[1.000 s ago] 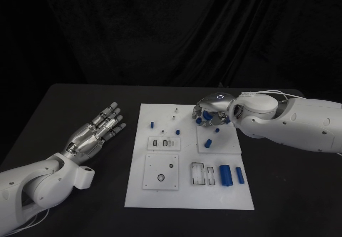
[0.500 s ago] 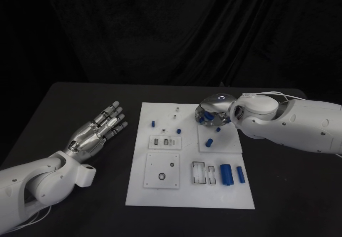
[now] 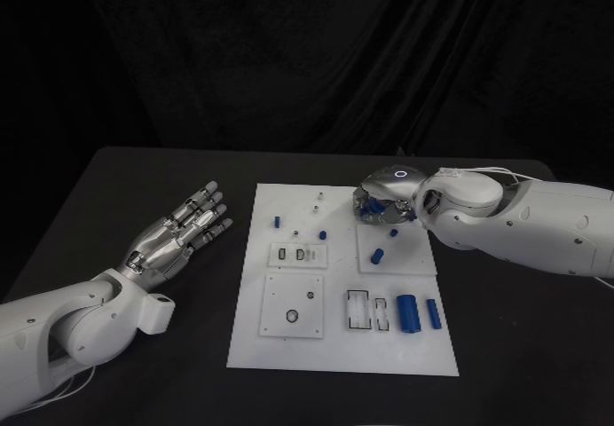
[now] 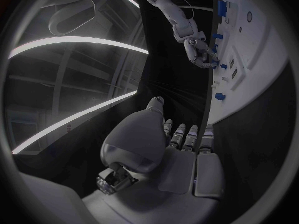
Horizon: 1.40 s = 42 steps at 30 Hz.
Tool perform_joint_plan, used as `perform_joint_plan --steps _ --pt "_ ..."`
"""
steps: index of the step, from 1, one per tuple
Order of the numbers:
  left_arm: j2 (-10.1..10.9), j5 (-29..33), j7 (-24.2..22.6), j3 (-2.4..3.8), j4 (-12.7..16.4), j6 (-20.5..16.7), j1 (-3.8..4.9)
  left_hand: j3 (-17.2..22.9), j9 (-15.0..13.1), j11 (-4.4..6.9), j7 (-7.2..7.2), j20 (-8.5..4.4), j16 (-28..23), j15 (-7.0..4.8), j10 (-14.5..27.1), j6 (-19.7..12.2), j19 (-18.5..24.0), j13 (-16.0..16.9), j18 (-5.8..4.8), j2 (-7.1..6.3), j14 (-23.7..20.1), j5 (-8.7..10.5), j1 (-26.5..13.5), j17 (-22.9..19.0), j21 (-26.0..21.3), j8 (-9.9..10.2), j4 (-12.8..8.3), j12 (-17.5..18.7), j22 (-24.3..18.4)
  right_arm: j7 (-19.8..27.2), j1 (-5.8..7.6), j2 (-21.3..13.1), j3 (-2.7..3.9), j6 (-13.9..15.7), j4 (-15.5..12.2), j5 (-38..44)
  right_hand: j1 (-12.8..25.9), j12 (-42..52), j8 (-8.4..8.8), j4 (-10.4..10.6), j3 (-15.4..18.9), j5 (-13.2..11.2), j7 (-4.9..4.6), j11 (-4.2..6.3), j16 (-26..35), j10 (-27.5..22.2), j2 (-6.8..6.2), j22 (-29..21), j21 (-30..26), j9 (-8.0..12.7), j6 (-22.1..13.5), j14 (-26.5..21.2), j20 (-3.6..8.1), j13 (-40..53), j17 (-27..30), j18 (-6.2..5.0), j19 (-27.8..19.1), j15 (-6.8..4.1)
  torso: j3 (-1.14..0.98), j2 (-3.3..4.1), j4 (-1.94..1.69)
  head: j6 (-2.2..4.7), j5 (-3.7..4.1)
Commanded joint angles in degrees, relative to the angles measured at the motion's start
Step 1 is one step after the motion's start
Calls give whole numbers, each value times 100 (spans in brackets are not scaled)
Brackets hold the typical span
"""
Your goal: Assemble the parts on the task board
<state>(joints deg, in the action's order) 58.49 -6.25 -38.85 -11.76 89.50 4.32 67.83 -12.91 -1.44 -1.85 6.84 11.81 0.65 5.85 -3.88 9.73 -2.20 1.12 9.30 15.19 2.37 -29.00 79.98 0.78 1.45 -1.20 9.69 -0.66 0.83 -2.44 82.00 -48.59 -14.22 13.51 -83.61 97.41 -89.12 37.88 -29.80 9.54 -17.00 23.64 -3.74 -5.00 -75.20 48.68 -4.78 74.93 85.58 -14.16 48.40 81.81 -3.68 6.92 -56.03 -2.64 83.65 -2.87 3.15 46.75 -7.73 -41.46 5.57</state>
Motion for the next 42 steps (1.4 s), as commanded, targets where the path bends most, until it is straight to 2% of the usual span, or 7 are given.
perform_joint_plan --steps 1,8,15,18,23,28,42 --pt "-8 -6 -1109 0 5 94 11 -6 -6 -33 -25 32 18 38 2 2 14 8 75 16 4 -29 28 8 32 -32 -35 -29 9 154 14 5 4 438 -37 57 -74 -14 -2 -21 -5 -29 -43 273 -20 335 2 640 37 -21 19 27 20 53 -21 46 74 -3 0 -3 -1 15 -18" --pt "-22 -6 -1086 -4 6 99 11 12 -11 -34 -69 41 19 46 4 34 10 8 77 18 4 -45 29 8 36 -39 -57 -29 10 213 190 210 5 673 4 57 -23 -85 36 -25 -12 -100 -62 276 -37 428 -41 683 54 -58 -20 48 -4 50 -82 56 97 30 -1 -5 -4 -1 -61" --pt "-44 -6 -1071 -6 -6 103 11 17 -12 -34 -81 43 19 47 2 42 10 8 77 16 7 -53 31 9 36 -40 -64 -29 10 286 287 656 7 666 307 -58 5 -182 122 -35 -39 -191 -32 268 -40 485 -69 717 67 -74 -123 59 -14 39 -116 62 114 34 9 -6 -5 -12 -84" --pt "-74 -6 -1065 -7 -27 114 11 25 -12 -33 -95 44 19 49 5 47 10 7 78 19 7 -62 33 9 35 -41 -73 -28 10 328 292 901 8 536 536 -337 6 -296 225 -55 -80 -276 -45 250 -44 488 -80 673 40 -79 -258 66 -33 23 -158 51 79 68 12 -11 -23 -18 -69" --pt "-109 -6 -1049 -10 -46 140 11 33 -13 -33 -106 46 20 51 7 54 10 7 78 23 8 -66 34 9 36 -43 -80 -28 10 373 259 1222 10 408 890 -563 32 -395 310 -69 -102 -340 -101 201 -36 490 -101 664 29 -97 -371 62 -96 19 -170 48 66 138 12 -10 -27 -23 -62" --pt "-126 -6 -1042 -12 -57 153 11 42 -15 -33 -121 47 20 53 8 67 9 7 78 27 10 -69 36 10 37 -45 -89 -28 10 372 218 1453 13 260 1174 -637 37 -451 361 -80 -117 -370 -95 180 -25 478 -111 642 15 -105 -447 52 -118 17 -161 41 48 157 6 -8 -14 -21 -65" --pt "-131 -6 -1032 -14 -63 167 11 55 -16 -33 -136 49 19 54 10 73 12 6 78 31 8 -74 39 9 34 -46 -102 -27 9 292 171 1589 15 9 1376 -669 82 -608 431 -84 -129 -452 -99 114 18 353 -144 580 -26 -133 -511 7 -155 3 -114 21 -6 186 7 -13 5 -33 -81"
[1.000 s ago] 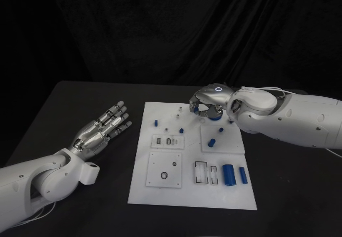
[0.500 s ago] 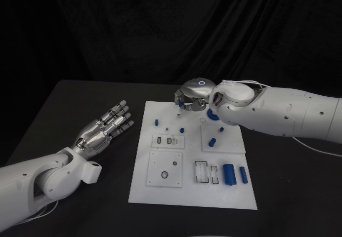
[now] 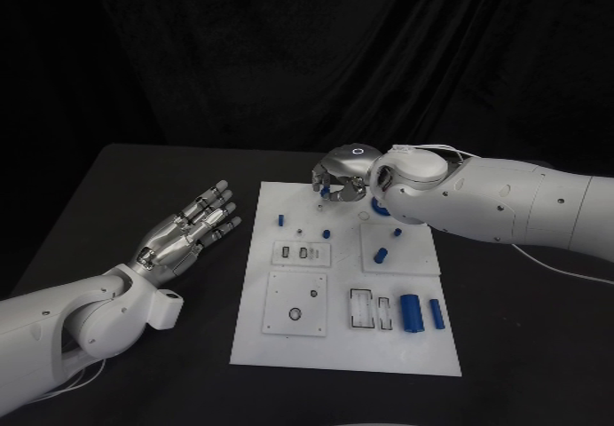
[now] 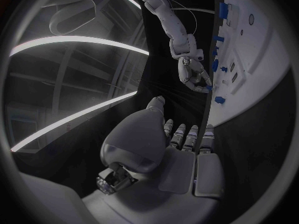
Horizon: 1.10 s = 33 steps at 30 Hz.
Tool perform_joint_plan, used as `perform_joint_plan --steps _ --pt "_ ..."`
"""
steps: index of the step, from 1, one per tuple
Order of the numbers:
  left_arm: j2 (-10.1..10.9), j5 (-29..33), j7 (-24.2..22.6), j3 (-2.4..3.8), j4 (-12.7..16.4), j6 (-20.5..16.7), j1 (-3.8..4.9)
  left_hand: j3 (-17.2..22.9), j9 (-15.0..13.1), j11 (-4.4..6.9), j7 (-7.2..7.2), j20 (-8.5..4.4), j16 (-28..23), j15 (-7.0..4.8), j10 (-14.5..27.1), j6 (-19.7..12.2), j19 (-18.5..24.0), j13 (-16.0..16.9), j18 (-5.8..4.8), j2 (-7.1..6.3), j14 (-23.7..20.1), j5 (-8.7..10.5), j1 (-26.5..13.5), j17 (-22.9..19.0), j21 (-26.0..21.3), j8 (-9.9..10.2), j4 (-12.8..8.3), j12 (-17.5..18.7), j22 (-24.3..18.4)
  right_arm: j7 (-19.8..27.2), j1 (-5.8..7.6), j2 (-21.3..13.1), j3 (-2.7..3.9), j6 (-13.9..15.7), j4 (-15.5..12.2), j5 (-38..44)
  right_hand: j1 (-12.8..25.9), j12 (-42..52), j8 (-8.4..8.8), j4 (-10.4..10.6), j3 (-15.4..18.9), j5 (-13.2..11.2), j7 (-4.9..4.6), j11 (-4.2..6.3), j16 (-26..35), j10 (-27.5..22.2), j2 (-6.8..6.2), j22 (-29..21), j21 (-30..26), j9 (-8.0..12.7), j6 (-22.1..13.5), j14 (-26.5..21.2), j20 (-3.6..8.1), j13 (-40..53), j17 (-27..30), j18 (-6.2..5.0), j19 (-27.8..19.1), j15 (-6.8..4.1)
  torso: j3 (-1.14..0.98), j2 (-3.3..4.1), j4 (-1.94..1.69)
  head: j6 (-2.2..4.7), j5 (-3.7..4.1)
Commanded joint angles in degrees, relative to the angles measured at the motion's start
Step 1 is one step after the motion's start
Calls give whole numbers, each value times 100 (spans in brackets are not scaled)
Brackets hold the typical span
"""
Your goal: Assemble the parts on the task board
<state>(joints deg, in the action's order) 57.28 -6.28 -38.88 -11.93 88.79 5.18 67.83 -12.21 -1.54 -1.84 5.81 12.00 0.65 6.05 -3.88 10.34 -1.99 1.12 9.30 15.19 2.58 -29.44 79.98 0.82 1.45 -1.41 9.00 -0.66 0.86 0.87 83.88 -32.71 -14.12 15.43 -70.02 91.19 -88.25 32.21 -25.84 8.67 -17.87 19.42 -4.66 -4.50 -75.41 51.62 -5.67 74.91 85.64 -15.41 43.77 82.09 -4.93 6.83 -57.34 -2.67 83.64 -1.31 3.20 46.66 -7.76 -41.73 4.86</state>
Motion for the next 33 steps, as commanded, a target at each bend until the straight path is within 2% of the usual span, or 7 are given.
perform_joint_plan --steps 1,11,20,27,30,33 --pt "-10 -3 -1028 3 8 82 11 -14 -5 -34 -34 30 19 35 10 12 -9 7 78 31 -14 -30 39 4 34 -24 -33 -27 5 -45 -19 2 5 -196 24 -47 -6 -41 35 3 -43 -30 -7 64 39 59 -56 582 -32 -9 -48 -21 -30 13 17 25 -5 29 3 -4 10 -7 -12" --pt "-15 -3 -1016 2 4 91 11 -10 -5 -34 -37 30 19 35 12 10 -10 6 78 32 -14 -31 41 4 35 -24 -37 -27 6 -60 -47 34 5 -230 97 -48 -3 -90 60 -5 -55 -31 -11 41 62 1 -57 543 -57 -18 -69 -46 -37 12 51 13 -38 34 5 -6 20 -14 -16" --pt "-21 -3 -997 -1 -4 102 11 11 -3 -35 -53 32 19 37 14 2 -10 5 77 45 -14 -38 44 4 36 -22 -51 -26 6 -57 -81 112 5 -248 189 -48 17 -144 75 -1 -72 -37 -24 12 125 -69 -33 459 -109 -38 -59 -101 -51 17 153 -9 -105 53 1 -4 13 -12 -11" --pt "-26 -3 -979 -2 -10 110 11 42 -3 -39 -79 35 19 41 17 6 -11 5 77 69 -15 -39 44 4 37 -21 -65 -26 6 -81 -106 189 6 -296 287 -48 39 -207 154 -11 -80 -188 -11 -29 200 -176 -14 375 -170 -47 -135 -171 -78 38 256 -32 -180 79 1 -7 7 -10 2" --pt "-30 -3 -969 -3 -14 114 11 68 -2 -41 -104 39 19 47 21 3 -9 4 77 83 -15 -39 45 3 36 -20 -79 -25 5 -117 -113 216 6 -387 325 -48 40 -270 309 -23 -110 -192 -2 -68 293 -285 -27 265 -244 -9 -269 -250 -97 45 398 -61 -270 102 1 -8 10 -6 -4" --pt "-30 -3 -960 -4 -18 116 11 77 -2 -40 -114 40 19 48 23 2 -10 3 76 84 -14 -40 46 4 37 -20 -86 -25 5 -145 -121 230 6 -436 348 -48 96 -477 640 -13 -137 -225 74 -174 401 -680 -102 134 -350 79 -490 -372 -133 13 545 -99 -392 145 4 -8 13 -3 -6"
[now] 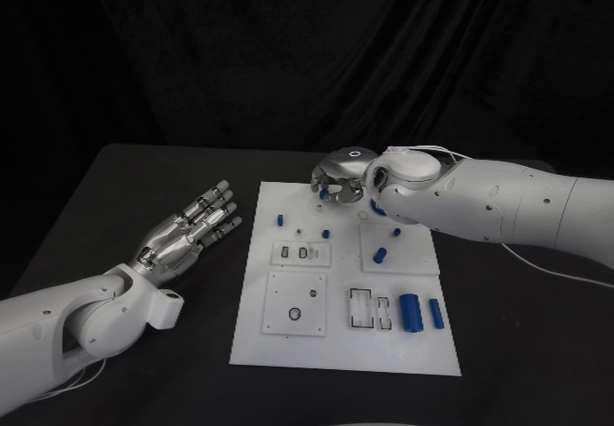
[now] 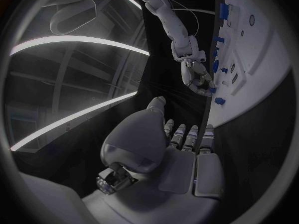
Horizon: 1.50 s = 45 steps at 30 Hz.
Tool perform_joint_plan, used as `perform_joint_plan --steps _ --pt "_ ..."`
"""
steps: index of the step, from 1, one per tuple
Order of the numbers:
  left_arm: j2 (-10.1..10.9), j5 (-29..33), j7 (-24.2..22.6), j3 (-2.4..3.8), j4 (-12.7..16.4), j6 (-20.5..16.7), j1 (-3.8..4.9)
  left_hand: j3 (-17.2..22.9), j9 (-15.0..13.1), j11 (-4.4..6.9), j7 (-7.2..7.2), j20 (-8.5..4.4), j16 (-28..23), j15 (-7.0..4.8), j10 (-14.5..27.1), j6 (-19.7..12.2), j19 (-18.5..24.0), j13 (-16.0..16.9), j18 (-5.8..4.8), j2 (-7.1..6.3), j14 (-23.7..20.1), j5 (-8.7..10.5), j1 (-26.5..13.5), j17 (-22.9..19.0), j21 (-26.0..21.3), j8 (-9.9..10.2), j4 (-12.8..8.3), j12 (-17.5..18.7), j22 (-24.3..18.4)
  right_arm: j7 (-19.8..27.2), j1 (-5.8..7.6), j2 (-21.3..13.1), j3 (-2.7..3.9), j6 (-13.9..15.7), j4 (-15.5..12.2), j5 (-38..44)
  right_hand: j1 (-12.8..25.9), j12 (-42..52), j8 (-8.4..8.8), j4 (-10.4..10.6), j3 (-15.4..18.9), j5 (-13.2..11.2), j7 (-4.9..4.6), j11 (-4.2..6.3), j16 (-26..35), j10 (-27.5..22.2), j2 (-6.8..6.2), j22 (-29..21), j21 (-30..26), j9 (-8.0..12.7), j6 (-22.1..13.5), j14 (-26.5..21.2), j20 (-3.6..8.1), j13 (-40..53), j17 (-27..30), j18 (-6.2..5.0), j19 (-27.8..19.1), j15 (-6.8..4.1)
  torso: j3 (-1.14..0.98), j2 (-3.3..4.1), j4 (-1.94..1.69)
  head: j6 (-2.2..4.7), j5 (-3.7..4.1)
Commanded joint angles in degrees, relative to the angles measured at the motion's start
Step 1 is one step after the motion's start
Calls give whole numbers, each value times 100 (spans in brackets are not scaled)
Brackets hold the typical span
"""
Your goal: Assemble the parts on the task board
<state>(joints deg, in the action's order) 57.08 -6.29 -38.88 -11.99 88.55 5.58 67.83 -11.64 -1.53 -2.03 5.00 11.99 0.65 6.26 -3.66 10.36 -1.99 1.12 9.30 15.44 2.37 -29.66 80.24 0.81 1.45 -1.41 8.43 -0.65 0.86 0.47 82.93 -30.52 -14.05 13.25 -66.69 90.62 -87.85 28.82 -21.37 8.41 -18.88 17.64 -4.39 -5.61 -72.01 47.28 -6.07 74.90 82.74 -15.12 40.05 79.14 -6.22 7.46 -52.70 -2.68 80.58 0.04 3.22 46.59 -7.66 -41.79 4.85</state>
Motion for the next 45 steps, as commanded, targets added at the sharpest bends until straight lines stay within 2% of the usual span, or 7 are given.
perform_joint_plan --steps 1,10,24,36,38,40,45 --pt "-9 -2 -957 2 5 75 11 20 -3 -21 -33 41 19 28 1 0 -10 3 76 59 7 -19 20 4 37 -20 -29 -25 6 -122 -28 12 -2 -224 18 8 72 -200 281 9 -36 -57 71 -83 87 -375 -82 96 -94 66 -134 -112 -13 -59 117 -108 -122 12 3 -1 3 2 -8" --pt "-13 -2 -947 -5 -21 96 10 48 -1 -21 -52 44 17 32 10 -11 -9 1 76 67 2 -18 23 3 36 -17 -47 -23 5 -135 -37 -75 1 29 -13 8 105 -383 980 -149 239 -325 220 -178 478 -1601 -39 -395 -518 267 -714 -663 -104 -42 769 -243 -615 108 1 -2 -3 -3 -7" --pt "109 -2 -938 -11 40 62 10 67 -2 -20 -61 46 18 35 7 -2 -10 2 75 67 5 -18 26 4 38 -18 -62 -24 6 -275 405 -999 22 654 -989 8 203 335 1043 -29 580 -519 -7 -123 325 -1379 76 -206 -474 264 -315 -558 -91 223 607 -208 -462 74 1 -3 20 58 -28" --pt "158 -2 -919 -14 64 52 9 78 -3 -20 -68 48 18 36 4 2 -11 3 75 63 4 -22 28 3 39 -19 -75 -25 6 -450 584 -2136 -10 500 -1931 18 251 3084 1166 259 616 -400 -133 378 691 -339 63 -327 -739 284 311 -610 182 1933 1010 -263 -552 -204 11 -46 68 38 -80" --pt "158 -2 -914 -14 60 53 9 78 -3 -20 -68 48 18 36 4 2 -11 3 75 63 4 -22 28 3 39 -19 -75 -25 6 -446 508 -2238 -13 498 -1944 17 428 5315 1149 370 742 -419 -143 461 -38 1859 58 -119 -610 264 514 -99 167 5418 -293 -186 -373 -200 15 -55 73 17 -90" --pt "150 -2 -912 -14 53 55 9 78 -3 -20 -68 48 18 36 4 2 -11 3 75 63 4 -22 28 3 39 -19 -75 -25 6 -459 418 -2326 -14 496 -1947 17 588 6046 1281 550 832 -448 -156 442 -1618 3603 91 558 -59 314 619 919 194 7627 -3304 -22 142 -193 18 -63 74 2 -94" --pt "124 -2 -906 -15 33 72 9 89 -2 -20 -76 50 20 39 3 -2 -12 3 75 61 10 -27 30 5 39 -19 -85 -26 6 -577 226 -2462 -16 438 -1910 16 883 6118 1486 773 1053 -714 -151 454 -1799 4272 60 1122 405 443 657 1086 200 8254 -3730 134 579 -222 18 -73 76 -14 -120"
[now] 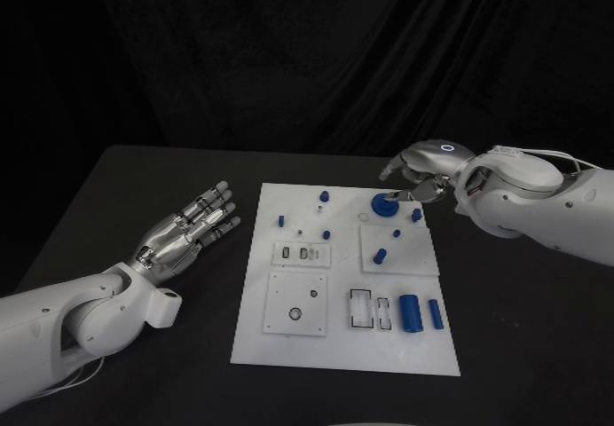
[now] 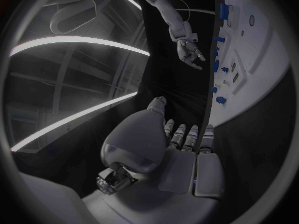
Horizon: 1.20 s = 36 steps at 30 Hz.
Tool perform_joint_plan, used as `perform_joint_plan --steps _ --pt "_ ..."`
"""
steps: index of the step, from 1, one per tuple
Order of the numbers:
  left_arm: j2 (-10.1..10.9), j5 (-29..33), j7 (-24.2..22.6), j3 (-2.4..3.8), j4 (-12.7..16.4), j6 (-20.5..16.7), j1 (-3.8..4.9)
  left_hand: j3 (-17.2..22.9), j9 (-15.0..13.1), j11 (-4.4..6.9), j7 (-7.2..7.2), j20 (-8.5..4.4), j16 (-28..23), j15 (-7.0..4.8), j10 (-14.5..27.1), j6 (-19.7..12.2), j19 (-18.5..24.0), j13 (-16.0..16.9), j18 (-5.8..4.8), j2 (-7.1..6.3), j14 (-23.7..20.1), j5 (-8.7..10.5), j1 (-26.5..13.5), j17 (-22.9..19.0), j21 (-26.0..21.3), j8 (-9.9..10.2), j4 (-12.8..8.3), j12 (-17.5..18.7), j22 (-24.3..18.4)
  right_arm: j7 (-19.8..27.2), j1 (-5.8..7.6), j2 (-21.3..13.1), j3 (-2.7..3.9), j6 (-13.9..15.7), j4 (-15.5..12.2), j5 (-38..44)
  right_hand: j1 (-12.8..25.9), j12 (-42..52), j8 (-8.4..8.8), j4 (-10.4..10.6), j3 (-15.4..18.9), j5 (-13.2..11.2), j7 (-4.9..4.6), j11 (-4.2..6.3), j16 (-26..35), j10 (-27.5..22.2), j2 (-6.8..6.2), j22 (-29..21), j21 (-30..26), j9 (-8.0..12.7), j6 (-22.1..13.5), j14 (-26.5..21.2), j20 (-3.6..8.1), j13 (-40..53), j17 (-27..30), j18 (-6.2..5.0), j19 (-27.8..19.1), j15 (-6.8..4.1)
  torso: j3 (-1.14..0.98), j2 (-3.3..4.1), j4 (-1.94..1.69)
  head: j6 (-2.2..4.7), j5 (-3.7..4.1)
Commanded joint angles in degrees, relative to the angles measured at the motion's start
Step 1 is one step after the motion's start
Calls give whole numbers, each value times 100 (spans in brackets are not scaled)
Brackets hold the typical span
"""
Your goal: Assemble the parts on the task board
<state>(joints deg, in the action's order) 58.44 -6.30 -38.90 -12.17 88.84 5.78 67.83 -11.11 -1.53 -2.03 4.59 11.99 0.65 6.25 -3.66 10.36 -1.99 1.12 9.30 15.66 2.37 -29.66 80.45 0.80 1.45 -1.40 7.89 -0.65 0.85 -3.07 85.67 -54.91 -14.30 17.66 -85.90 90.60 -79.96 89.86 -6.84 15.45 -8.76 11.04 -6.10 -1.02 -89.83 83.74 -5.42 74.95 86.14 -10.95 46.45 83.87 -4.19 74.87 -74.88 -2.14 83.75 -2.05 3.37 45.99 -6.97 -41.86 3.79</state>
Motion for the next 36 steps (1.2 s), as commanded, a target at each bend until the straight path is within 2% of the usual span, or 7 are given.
perform_joint_plan --steps 1,3,5,11,27,31,36 --pt "-15 -1 -903 3 2 54 9 35 -3 -20 -35 50 20 40 3 -3 -12 4 75 39 10 -28 8 6 39 -19 -31 -26 7 -245 -76 -33 10 -13 22 19 127 14 30 84 60 -81 15 -8 -17 626 -8 1103 53 28 45 613 -4 1513 -1512 74 245 -7 4 -14 7 -1 -21" --pt "-20 -1 -902 3 -5 59 9 35 -3 -20 -35 50 20 40 3 -3 -12 4 75 39 10 -28 8 6 39 -19 -31 -26 7 -292 -130 -47 9 -28 45 19 232 14 52 102 112 -160 15 -10 -17 626 -6 1131 73 50 80 613 -9 1513 -1512 82 265 -5 4 -13 3 11 -25" --pt "-33 -1 -900 3 -22 69 9 35 -3 -20 -35 50 20 40 3 -3 -12 4 75 39 10 -28 8 6 39 -19 -31 -26 7 -331 -191 -44 9 -27 90 19 273 14 60 98 131 -165 5 -14 -17 626 0 1171 106 60 109 613 -9 1513 -1512 95 303 -5 -2 6 -22 17 9" --pt "-60 -1 -892 3 -42 91 8 45 -3 -22 -41 53 20 44 4 -2 -11 3 75 38 11 -31 9 6 39 -19 -40 -26 7 -357 -279 20 9 -1 224 19 266 14 86 65 132 -45 -52 -50 -17 626 2 1354 258 99 241 613 -21 1513 -1512 159 481 13 -2 23 -59 -4 45" --pt "-68 -1 -861 3 -40 123 6 61 -2 -26 -47 59 21 56 4 -8 -14 3 73 37 12 -33 9 6 41 -18 -54 -26 8 -452 -436 251 9 -154 526 19 22 14 228 -86 72 39 -58 -52 -17 626 7 1294 201 189 140 613 -24 1513 -1512 135 424 11 3 20 -60 4 35" --pt "-66 -1 -852 3 -43 129 6 61 -2 -26 -47 59 21 56 4 -8 -14 3 73 37 12 -33 9 6 41 -18 -54 -26 8 -453 -455 290 9 -156 589 19 -96 14 223 -187 15 451 -41 -34 -17 626 41 1269 173 196 206 613 -10 1513 -1512 125 400 -4 1 17 -50 -2 29" --pt "-75 -1 -844 3 -56 138 6 68 -2 -29 -50 63 22 61 2 -9 -14 4 72 36 14 -34 9 7 42 -18 -61 -27 8 -452 -464 322 9 -187 633 19 -209 14 154 -290 -61 805 -27 -22 -17 626 42 1252 152 148 374 613 1 1513 -1512 118 382 -17 8 14 -56 -8 39"
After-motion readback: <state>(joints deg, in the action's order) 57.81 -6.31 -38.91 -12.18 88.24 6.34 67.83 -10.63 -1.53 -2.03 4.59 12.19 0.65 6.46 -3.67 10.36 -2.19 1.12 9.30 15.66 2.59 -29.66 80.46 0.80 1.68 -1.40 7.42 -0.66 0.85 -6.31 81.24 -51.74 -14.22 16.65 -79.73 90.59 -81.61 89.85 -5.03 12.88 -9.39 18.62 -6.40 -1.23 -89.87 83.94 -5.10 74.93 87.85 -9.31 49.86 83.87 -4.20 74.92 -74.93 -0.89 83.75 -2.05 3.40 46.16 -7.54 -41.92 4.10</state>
